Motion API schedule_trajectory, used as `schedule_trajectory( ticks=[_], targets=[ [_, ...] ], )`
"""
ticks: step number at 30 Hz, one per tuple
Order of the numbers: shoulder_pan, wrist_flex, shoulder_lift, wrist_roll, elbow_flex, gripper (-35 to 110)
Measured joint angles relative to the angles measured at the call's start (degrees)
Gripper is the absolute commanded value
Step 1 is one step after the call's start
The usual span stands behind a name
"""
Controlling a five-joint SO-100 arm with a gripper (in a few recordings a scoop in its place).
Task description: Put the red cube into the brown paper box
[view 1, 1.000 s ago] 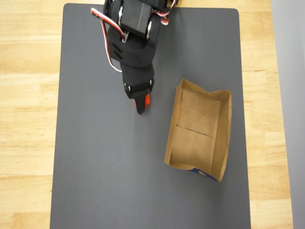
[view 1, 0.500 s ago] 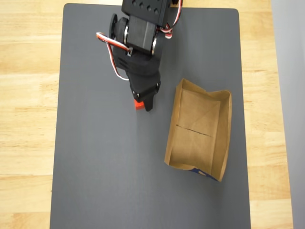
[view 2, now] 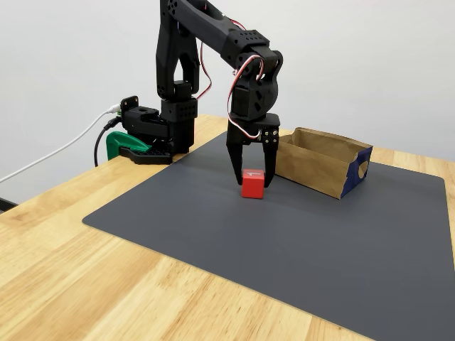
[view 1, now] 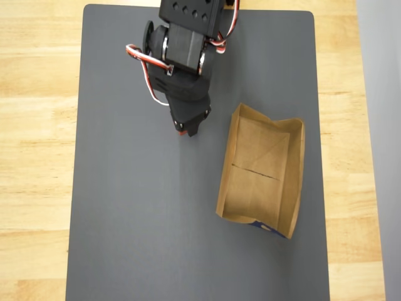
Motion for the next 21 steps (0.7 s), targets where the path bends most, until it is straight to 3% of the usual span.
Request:
schedule_trajectory(
  ticks=[7, 21],
  targets=[
    [0.0, -1.8, 2.9, 3.3, 0.9, 0],
    [-2.7, -4.8, 26.7, 12.9, 5.8, 0]
  ],
)
